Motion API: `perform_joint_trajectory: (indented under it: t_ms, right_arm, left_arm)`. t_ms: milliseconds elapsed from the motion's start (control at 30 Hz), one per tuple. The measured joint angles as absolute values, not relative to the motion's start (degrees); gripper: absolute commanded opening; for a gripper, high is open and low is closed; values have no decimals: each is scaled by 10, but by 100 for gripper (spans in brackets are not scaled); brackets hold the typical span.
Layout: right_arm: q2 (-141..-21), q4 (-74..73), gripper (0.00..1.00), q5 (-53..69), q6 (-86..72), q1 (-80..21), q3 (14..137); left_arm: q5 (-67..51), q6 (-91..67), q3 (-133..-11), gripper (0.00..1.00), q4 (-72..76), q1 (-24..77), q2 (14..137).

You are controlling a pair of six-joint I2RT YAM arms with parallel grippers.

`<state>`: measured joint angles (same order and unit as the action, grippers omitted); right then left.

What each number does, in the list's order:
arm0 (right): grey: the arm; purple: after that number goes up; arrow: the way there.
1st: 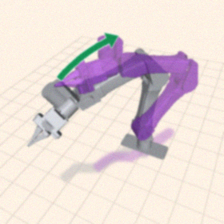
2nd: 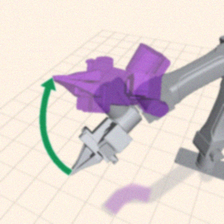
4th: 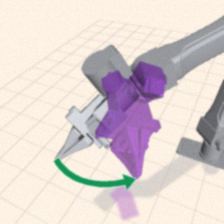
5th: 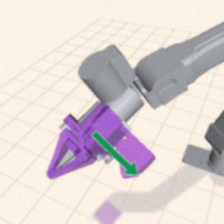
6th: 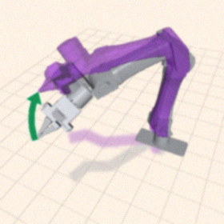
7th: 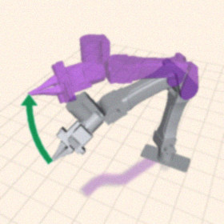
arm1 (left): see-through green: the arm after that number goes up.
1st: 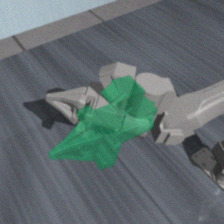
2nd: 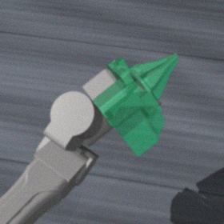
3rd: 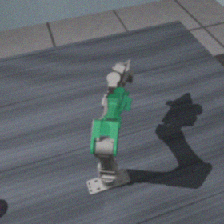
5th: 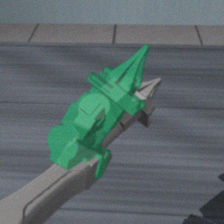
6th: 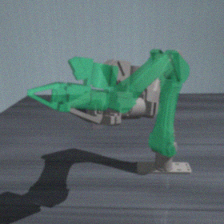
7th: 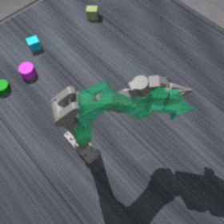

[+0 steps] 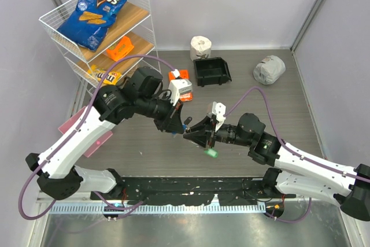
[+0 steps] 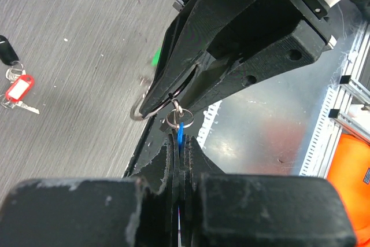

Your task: Remove the keys from the keyring

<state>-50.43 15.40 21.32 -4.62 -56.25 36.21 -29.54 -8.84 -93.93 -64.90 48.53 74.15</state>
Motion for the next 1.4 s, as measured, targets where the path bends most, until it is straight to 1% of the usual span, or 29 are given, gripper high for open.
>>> perform_joint_trajectory:
  t_ms: [100,200,600,767,900,1133,1267,1333,1367,1400]
  right_arm:
    - [-509,156,16,207,-48,-566,367]
    - [-511,157,12,204,-48,-569,371]
    - [-482,145,10,209,-50,-572,366]
    - [-464,141,10,206,-55,-572,348]
    - [-444,133,8,192,-59,-572,336]
    - [-434,138,8,185,-67,-573,325]
    - [-429,150,10,187,-74,-573,313]
    - [-426,150,21,192,-75,-573,312]
    - [-426,151,29,196,-75,-573,312]
    - [-427,150,34,197,-76,-573,312]
  left_arm:
    - [-296,-93,-934,0,-644,485,735]
    - [-296,-99,-928,0,-638,485,727]
    - [-291,-119,-913,0,-627,484,717]
    - [-292,-121,-889,0,-613,483,708]
    - [-292,-123,-864,0,-603,482,695]
    - [-292,-131,-839,0,-587,477,679]
    - [-295,-131,-834,0,-584,477,678]
    - [-298,-132,-834,0,-582,477,678]
    - [-300,-133,-834,0,-582,477,678]
    - [-301,-133,-834,0,-581,477,678]
